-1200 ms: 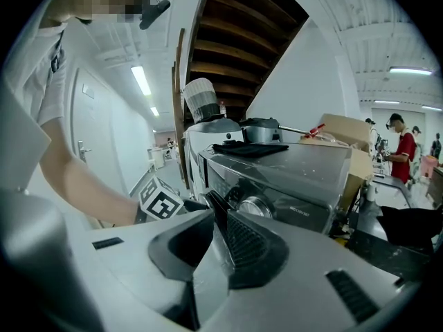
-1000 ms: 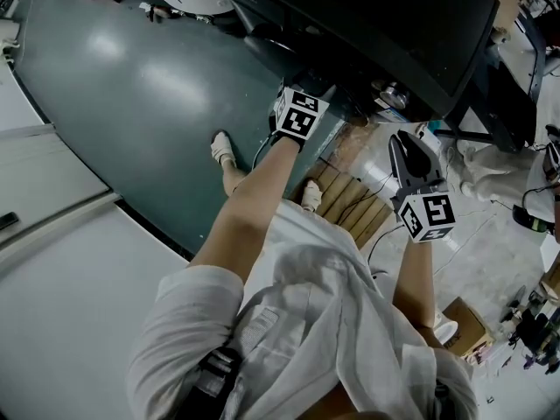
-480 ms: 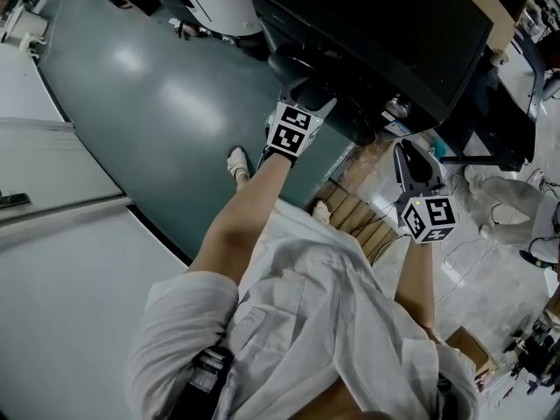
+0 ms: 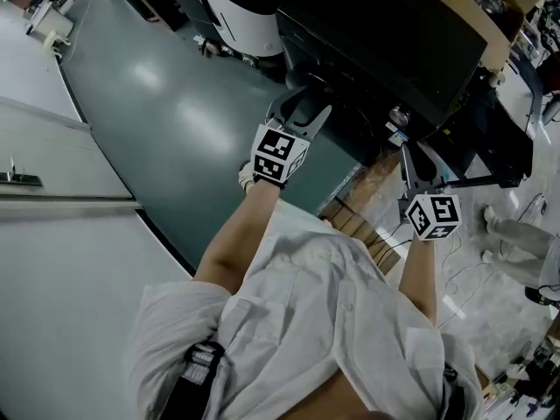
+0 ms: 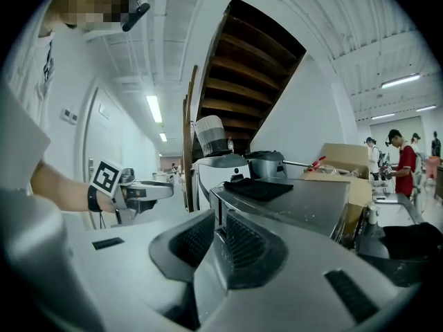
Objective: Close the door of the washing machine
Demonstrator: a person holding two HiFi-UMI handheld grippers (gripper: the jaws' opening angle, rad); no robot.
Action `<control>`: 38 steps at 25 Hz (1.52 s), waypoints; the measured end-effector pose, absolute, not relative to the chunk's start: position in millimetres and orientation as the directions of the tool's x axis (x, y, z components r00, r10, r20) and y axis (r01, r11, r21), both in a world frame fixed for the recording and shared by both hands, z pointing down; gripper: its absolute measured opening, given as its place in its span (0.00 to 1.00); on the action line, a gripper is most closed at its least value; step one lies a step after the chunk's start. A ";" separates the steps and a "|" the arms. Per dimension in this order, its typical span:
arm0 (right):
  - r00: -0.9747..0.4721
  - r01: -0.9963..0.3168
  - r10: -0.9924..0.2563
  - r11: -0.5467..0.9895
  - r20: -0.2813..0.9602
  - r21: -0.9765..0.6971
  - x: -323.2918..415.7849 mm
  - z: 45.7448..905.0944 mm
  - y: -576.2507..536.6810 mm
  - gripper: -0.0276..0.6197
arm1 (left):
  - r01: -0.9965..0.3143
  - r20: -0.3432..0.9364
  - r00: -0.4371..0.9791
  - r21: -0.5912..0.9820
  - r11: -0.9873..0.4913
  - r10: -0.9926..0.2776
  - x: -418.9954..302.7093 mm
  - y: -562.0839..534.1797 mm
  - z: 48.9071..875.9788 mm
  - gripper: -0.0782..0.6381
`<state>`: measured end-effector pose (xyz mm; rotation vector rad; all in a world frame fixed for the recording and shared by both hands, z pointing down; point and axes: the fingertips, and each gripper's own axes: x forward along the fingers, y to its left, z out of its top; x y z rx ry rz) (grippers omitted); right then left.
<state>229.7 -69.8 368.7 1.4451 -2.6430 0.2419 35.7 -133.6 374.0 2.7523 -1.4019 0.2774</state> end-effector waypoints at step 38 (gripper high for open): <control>-0.568 -0.821 -0.818 0.571 0.088 0.006 227.9 317.7 -46.7 0.08 | -0.892 -0.040 0.448 -0.085 -0.443 -0.893 -8.9 -44.4 282.8 0.13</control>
